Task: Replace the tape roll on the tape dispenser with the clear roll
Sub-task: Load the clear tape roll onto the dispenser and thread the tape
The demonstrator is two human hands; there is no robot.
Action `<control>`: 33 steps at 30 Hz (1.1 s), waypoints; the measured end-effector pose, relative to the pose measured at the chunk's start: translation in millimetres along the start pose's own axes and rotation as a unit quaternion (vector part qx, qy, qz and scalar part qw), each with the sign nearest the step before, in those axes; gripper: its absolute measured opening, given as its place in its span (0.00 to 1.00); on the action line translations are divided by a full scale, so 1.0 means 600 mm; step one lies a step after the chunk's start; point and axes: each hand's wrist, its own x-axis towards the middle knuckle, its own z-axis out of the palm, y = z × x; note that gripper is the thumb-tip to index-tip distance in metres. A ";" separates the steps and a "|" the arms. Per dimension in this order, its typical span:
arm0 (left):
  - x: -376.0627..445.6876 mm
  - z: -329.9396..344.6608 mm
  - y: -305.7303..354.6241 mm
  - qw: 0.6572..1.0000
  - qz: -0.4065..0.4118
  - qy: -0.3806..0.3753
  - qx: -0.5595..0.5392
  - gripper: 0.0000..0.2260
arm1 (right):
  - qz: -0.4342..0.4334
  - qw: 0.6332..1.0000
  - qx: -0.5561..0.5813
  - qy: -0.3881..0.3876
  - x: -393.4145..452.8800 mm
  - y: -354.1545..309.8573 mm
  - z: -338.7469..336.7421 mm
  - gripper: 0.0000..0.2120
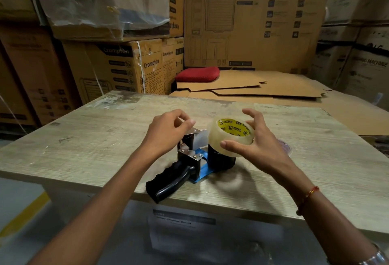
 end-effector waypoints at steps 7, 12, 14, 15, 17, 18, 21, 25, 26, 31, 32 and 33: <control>-0.010 0.022 -0.053 0.990 0.019 -0.129 -0.048 0.13 | -0.017 0.998 -0.044 -0.044 0.010 0.013 0.022 0.46; -0.022 0.039 -0.057 0.996 0.018 -0.077 -0.051 0.12 | 0.004 0.997 -0.030 -0.068 0.016 0.017 0.017 0.46; -0.032 0.044 -0.055 0.998 0.026 -0.054 -0.028 0.12 | 0.006 0.996 -0.031 -0.080 0.017 0.018 0.014 0.46; -0.038 0.046 -0.054 0.999 0.032 -0.039 -0.017 0.12 | 0.006 0.996 -0.031 -0.088 0.018 0.017 0.012 0.46; -0.049 0.049 -0.054 0.999 0.046 -0.011 0.003 0.12 | 0.010 0.994 -0.028 -0.106 0.018 0.016 0.009 0.45; -0.053 0.049 -0.053 0.999 0.051 -0.004 0.011 0.12 | 0.012 0.993 -0.026 -0.115 0.019 0.014 0.007 0.45; -0.058 0.044 -0.049 0.998 0.056 -0.009 0.019 0.13 | 0.013 0.990 -0.032 -0.139 0.025 0.010 0.002 0.44; -0.050 0.030 -0.040 0.998 0.040 -0.039 0.010 0.11 | 0.010 0.982 -0.053 -0.181 0.035 0.002 -0.007 0.42; -0.046 0.027 -0.036 0.998 0.034 -0.044 0.018 0.11 | 0.008 0.981 -0.058 -0.187 0.037 0.001 -0.008 0.43; -0.022 0.023 -0.003 0.992 0.020 -0.118 -0.037 0.14 | 0.005 0.981 -0.064 -0.185 0.039 0.009 -0.015 0.48; -0.019 0.024 0.002 0.988 0.018 -0.143 -0.047 0.15 | 0.005 0.982 -0.054 -0.182 0.037 0.013 -0.015 0.50; -0.016 0.025 0.005 0.987 0.019 -0.157 -0.036 0.15 | 0.006 0.983 -0.037 -0.179 0.033 0.017 -0.014 0.51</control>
